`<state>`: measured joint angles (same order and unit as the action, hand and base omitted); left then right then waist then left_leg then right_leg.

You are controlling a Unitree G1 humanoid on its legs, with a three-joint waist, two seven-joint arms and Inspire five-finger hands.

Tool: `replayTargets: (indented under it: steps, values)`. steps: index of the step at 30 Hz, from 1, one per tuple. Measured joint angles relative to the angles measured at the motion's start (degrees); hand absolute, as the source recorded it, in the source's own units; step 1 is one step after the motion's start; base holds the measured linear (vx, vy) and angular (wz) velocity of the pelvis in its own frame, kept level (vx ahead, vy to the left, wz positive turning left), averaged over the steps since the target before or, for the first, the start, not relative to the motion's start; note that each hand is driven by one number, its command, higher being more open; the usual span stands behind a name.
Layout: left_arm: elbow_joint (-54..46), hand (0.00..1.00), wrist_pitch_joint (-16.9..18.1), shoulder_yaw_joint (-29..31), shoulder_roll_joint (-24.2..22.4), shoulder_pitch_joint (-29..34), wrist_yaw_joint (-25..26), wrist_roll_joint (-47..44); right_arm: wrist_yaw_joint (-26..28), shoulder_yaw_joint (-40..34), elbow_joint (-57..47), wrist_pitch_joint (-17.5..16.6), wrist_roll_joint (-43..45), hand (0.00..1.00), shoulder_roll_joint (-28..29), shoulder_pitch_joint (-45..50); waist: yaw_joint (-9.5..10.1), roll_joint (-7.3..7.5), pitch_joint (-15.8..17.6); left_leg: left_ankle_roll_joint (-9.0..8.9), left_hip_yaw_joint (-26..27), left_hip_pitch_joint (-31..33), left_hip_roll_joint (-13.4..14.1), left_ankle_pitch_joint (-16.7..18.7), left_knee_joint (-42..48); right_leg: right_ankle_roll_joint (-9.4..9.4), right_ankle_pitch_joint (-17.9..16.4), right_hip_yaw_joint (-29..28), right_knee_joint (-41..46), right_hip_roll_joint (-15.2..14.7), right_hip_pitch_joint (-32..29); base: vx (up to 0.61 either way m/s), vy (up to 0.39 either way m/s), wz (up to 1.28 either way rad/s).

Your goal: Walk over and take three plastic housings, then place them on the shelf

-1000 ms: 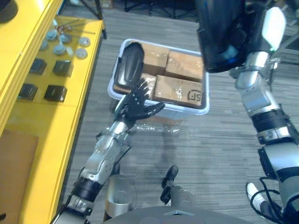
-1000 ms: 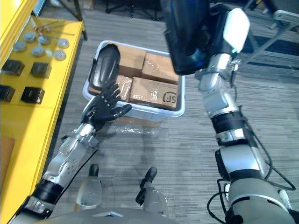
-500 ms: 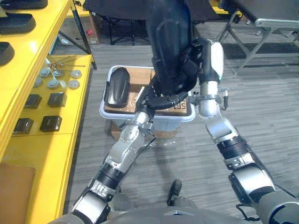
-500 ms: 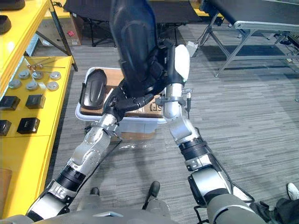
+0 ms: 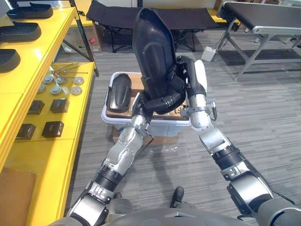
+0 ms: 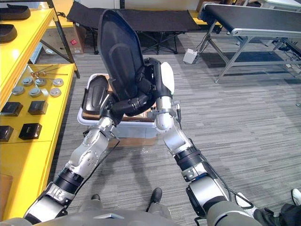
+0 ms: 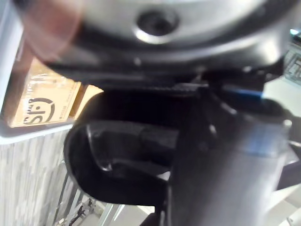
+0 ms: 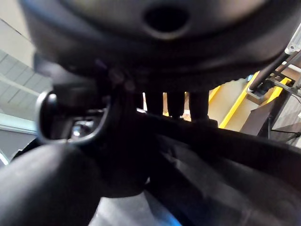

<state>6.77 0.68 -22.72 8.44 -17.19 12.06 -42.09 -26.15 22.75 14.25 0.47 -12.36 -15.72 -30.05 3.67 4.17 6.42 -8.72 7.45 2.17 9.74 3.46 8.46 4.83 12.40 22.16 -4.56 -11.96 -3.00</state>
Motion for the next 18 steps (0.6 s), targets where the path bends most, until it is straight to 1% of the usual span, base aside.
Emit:
replayTargets:
  steps: [4,7,8,9,12,15,18]
  values:
    - [0.02,0.00,0.00,-1.37,0.96,0.22,-0.51,-0.41,0.08,0.32,1.57,-0.69,1.08,0.00,0.00,0.12,-0.09,-0.01,-0.01,-0.02,0.03,-0.53,-0.04,-0.15,-0.56,0.00,-0.01,0.00,-0.01,0.00,0.17,0.00,0.000,0.00]
    - [-0.19,0.00,0.00,-2.54,1.03,0.96,-2.71,-1.64,0.02,0.32,2.93,-0.69,1.60,0.00,-0.11,0.13,-0.04,-0.13,-0.17,-0.06,0.00,-0.63,-0.05,-0.20,-0.78,-0.05,-0.07,0.14,-0.10,0.00,0.17,0.00,0.000,0.00]
    - [-0.16,0.00,-0.01,-2.77,1.01,1.50,-2.47,-3.51,0.06,0.55,2.97,-0.76,1.70,0.00,-0.01,0.42,-0.16,-0.23,-0.24,-0.06,0.01,-0.64,-0.05,-0.20,-0.80,-0.07,-0.08,0.15,-0.29,0.01,0.17,0.00,0.000,0.00]
    - [0.54,0.00,-0.01,-2.57,1.01,2.02,-1.50,-6.17,-0.07,1.72,2.92,-1.47,1.65,0.00,0.02,0.66,-0.77,-0.32,-0.29,-0.06,0.01,-0.65,-0.05,-0.20,-0.82,-0.07,-0.09,0.17,-0.29,0.01,0.17,0.00,0.000,0.00]
    - [2.10,0.00,0.02,-2.13,0.58,2.04,-0.30,-10.89,-0.73,2.84,2.50,-2.59,1.68,0.00,0.85,1.78,-0.87,-0.34,-0.30,-0.06,0.01,-0.67,-0.04,-0.20,-0.83,-0.08,-0.10,0.18,-0.29,0.03,0.16,0.00,0.000,0.00]
    - [3.17,0.00,0.74,-1.28,0.61,2.08,1.01,-12.08,-1.04,2.87,2.47,-2.58,2.01,0.00,2.43,2.52,-0.71,-0.32,-0.33,-0.06,-0.02,-0.67,-0.04,-0.20,-0.82,-0.08,-0.10,0.22,-0.30,0.02,0.18,0.00,0.000,0.00]
    - [3.17,0.00,2.38,-2.88,0.72,2.37,0.25,-11.89,-1.22,2.82,2.83,-2.38,2.03,0.00,1.90,2.58,-0.15,-0.22,-0.42,-0.06,-0.24,-0.66,-0.05,-0.20,-0.82,-0.08,-0.10,0.42,-0.29,0.02,0.31,0.00,0.000,0.03]
